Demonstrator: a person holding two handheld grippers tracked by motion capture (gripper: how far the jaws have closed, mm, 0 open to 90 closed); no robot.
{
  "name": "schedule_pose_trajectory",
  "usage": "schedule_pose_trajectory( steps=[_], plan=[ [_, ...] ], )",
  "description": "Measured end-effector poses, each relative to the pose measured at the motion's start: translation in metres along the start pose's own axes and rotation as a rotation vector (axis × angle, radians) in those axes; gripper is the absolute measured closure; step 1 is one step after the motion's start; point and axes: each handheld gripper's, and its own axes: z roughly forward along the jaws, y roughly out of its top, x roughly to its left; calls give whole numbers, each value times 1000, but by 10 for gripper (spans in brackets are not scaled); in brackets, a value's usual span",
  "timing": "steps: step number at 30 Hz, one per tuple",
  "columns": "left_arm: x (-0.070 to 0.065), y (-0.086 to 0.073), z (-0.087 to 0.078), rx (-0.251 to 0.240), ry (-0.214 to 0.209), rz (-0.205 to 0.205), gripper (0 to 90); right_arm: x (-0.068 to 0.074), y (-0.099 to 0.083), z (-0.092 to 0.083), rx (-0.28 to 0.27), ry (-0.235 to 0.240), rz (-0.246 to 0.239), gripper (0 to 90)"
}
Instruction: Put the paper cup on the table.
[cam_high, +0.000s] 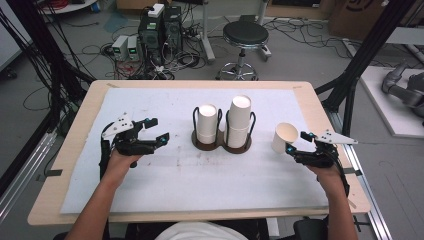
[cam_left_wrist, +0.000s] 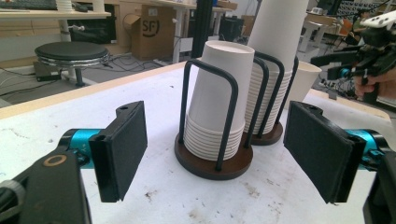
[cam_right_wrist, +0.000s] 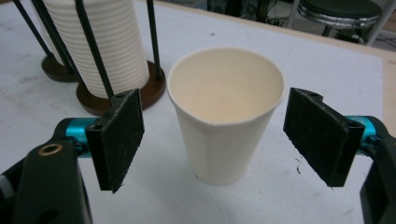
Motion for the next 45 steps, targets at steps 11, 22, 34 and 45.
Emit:
schedule_pose_trajectory(
  steps=[11, 22, 34, 45],
  plan=[
    [0, 2, 1, -5, 0, -4, 216, 23, 25, 3, -15, 106, -39, 208],
    [1, 4, -2, -15, 22, -10, 201, 39, 42, 4, -55, 166, -67, 208],
    [-1, 8, -3, -28, 13, 1, 201, 41, 41, -1, -62, 157, -57, 208],
    [-1, 8, -5, -25, 16, 3, 201, 45, 41, 3, -60, 168, -70, 208]
  ],
)
